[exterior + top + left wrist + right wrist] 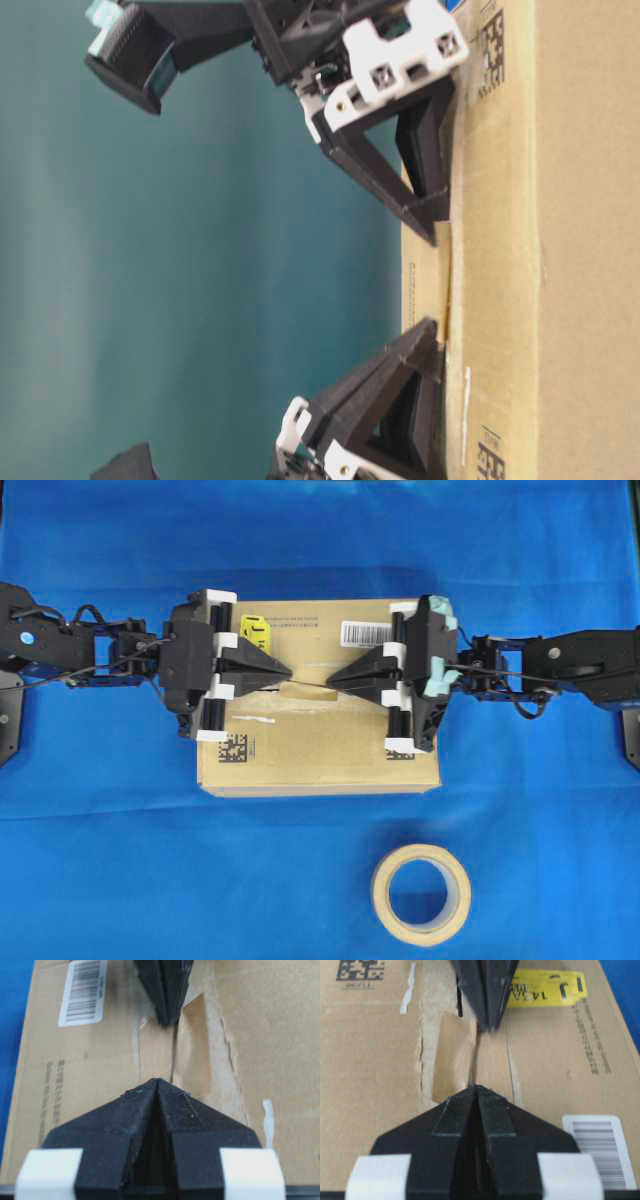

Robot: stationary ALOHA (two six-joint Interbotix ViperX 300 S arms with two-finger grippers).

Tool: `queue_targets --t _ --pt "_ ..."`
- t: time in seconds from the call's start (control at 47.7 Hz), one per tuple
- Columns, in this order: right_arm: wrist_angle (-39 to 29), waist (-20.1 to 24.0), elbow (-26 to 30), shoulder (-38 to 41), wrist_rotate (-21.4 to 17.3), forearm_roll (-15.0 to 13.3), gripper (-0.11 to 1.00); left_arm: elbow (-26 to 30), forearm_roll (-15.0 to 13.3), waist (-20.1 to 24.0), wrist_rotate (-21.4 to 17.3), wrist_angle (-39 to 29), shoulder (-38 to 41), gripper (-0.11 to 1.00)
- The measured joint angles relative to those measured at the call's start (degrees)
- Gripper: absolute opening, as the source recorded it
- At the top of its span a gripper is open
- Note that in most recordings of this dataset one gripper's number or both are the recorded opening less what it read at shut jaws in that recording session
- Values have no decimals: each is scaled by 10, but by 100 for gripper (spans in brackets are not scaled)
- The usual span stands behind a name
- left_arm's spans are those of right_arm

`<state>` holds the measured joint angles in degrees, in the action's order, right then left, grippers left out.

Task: Apply tape along the seams of the closed cardboard box to seal it securely.
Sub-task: 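Press the tape flat along the seam with both grippers, then slide both grippers outward along the seam to smooth the tape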

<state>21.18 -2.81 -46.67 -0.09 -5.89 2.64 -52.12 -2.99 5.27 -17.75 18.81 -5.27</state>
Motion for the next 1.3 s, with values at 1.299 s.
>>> queue_targets --t 1.299 --pt "-18 8 82 52 1 -8 0 65 -2 -53 -2 15 53 0"
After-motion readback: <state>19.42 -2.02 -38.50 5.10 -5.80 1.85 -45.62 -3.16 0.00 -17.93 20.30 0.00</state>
